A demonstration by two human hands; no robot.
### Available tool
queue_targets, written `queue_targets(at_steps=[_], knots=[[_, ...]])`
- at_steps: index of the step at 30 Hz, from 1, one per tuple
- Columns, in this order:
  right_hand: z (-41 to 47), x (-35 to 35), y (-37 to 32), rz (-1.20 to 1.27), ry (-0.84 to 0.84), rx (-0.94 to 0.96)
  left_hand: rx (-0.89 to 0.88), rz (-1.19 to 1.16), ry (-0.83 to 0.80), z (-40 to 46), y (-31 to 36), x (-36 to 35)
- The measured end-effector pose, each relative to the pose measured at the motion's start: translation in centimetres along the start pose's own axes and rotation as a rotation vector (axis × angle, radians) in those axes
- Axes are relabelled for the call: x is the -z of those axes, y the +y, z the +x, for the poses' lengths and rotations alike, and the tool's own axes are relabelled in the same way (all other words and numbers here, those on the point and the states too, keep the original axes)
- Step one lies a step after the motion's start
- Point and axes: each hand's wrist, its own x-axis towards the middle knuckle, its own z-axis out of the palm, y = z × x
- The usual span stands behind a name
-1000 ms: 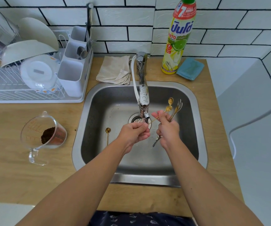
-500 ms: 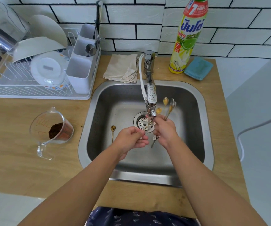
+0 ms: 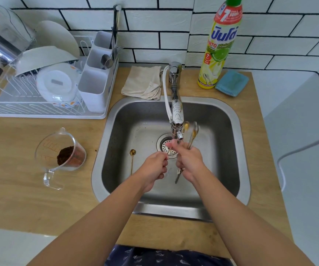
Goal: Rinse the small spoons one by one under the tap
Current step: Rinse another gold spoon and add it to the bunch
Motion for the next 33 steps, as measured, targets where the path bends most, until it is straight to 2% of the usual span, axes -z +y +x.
queue_targets(at_steps=[3, 8, 14, 20, 23, 26, 31, 33], knots=[[-1.0, -0.4, 1.3, -0.062, -0.046, -0.024, -0.006, 0.005, 0.019, 0.3, 0.0, 0.3], [0.8, 0.4, -1.0, 0.114, 0.137, 0.018, -0.033, 0.114, -0.007, 0.1, -0.3, 0.6], [-0.8, -0.3, 0.3, -0.037, -0.076, -0.049, -0.149, 0.199, 0.014, 0.4, 0.0, 0.2], [0.0, 0.6, -0.7, 0.083, -0.005, -0.041, -0.226, 0.433, -0.052, 0.0, -0.2, 0.6], [-0.6, 0.3, 0.4, 0.043, -0.008, -0.08, -0.248, 0.504, -0.032, 0.1, 0.0, 0.8], [-0.9, 0.4, 1.0, 0.016, -0.046, -0.111, -0.233, 0.45, -0.02, 0.2, -0.2, 1.0], [0.5, 1.1, -0.7, 0.15, 0.085, -0.044, -0.169, 0.414, -0.067, -0.2, -1.0, 1.1], [0.3, 0.9, -0.6, 0.095, 0.049, -0.051, -0.171, 0.413, -0.061, -0.1, -1.0, 1.1]])
